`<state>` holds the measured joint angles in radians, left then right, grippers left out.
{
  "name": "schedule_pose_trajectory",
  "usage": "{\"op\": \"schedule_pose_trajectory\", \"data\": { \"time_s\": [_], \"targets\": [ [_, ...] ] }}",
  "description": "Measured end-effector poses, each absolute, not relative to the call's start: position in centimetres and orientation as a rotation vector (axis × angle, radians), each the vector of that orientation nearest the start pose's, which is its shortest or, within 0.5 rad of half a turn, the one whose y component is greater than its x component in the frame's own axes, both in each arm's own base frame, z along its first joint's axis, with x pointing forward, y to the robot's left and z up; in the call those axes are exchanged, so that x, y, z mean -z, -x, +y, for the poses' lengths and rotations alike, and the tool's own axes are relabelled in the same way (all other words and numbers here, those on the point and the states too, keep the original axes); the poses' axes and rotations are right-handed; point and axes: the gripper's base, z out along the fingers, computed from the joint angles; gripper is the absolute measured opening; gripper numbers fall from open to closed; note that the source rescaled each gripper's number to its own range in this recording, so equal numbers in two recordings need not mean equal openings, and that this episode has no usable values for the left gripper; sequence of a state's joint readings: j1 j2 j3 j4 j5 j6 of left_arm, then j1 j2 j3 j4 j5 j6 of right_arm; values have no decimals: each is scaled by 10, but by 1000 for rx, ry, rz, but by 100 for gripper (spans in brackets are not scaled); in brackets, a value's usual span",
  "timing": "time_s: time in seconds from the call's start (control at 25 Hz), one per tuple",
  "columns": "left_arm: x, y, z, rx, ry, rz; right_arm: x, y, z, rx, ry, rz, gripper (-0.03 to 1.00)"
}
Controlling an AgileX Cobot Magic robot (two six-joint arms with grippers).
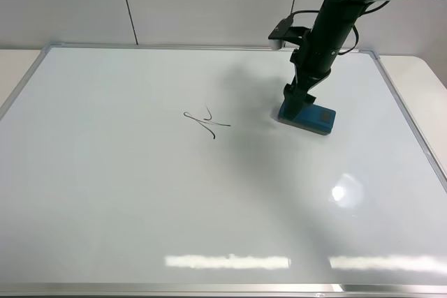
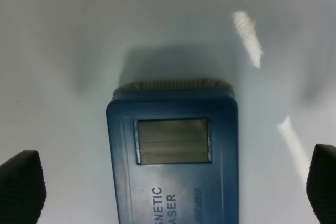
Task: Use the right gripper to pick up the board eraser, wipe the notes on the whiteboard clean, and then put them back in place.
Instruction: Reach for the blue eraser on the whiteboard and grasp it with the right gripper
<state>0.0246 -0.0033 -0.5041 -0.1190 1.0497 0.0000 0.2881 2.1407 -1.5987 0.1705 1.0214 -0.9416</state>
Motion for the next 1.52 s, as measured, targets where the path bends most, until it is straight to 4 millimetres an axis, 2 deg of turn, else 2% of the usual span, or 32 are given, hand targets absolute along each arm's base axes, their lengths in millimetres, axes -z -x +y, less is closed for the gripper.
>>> {"op": "schedule_pose_trajectory", "data": {
  "time_s": [0.24, 1.0, 1.08, 1.12, 1.2, 1.24, 1.52],
  "targets": [
    [-280, 6, -10, 126, 20, 2022, -143, -406, 135, -213, 1646, 2568, 100],
    [-280, 6, -10, 126, 20, 2022, -143, -407, 132, -158, 1725, 2530, 98],
    [-280, 6, -10, 126, 20, 2022, -143, -407, 132, -155, 1726, 2529, 78],
    [-280, 6, -10, 126, 20, 2022, -143, -407, 132, -151, 1729, 2529, 57],
    [-280, 6, -10, 126, 20, 2022, -143, -408, 131, -142, 1734, 2528, 4],
    [-280, 6, -10, 126, 20, 2022, -143, -407, 131, -138, 1735, 2531, 0],
    [-280, 6, -10, 126, 20, 2022, -142, -407, 130, -125, 1727, 2547, 1]
  ]
}}
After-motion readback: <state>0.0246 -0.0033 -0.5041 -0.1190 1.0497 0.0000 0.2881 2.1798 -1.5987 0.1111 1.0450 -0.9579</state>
